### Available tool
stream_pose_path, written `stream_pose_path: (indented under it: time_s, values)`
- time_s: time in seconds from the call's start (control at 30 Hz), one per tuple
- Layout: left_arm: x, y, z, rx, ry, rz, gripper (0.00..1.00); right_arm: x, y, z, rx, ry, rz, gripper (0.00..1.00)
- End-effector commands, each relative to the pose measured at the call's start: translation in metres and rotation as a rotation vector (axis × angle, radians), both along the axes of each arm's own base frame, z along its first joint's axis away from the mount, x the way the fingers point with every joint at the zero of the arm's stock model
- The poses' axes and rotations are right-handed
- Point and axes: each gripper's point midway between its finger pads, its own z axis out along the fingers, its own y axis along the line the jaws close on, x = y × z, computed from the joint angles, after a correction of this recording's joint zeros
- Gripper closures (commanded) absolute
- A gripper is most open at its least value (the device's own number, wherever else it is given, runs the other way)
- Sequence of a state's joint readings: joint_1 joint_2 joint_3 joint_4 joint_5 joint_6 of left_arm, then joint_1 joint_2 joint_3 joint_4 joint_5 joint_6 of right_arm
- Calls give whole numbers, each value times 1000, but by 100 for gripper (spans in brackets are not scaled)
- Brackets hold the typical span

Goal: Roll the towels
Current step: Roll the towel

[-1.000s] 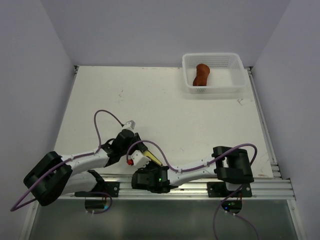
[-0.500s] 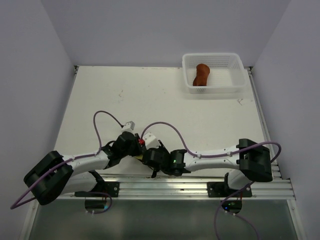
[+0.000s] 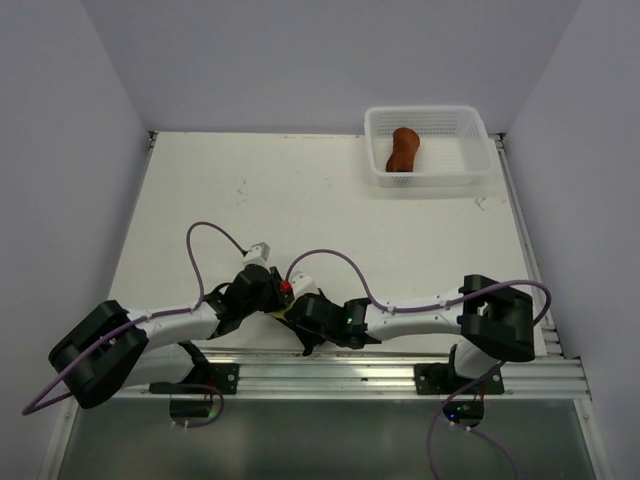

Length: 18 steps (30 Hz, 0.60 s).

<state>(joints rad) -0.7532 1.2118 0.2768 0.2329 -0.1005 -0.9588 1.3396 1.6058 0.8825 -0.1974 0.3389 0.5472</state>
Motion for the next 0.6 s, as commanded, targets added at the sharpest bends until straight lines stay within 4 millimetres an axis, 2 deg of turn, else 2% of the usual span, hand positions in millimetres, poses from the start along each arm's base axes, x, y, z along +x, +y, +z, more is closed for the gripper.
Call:
stream_pose_path:
  time_s: [0.0, 0.3, 0.47, 0.5, 0.57]
  values:
    - [-23, 30, -39, 147, 100, 16, 71, -4, 3, -17, 4, 48, -12, 42]
    - [-26, 34, -41, 159, 107, 20, 71, 8, -17, -31, -89, 0, -52, 38]
    - [-26, 35, -41, 165, 105, 23, 71, 4, -20, -40, -107, 20, -37, 51]
    - [-25, 34, -40, 164, 105, 22, 71, 4, -20, -40, -106, 21, -38, 60]
    - [-24, 34, -40, 167, 102, 22, 71, 5, -22, -40, -113, 10, -36, 65]
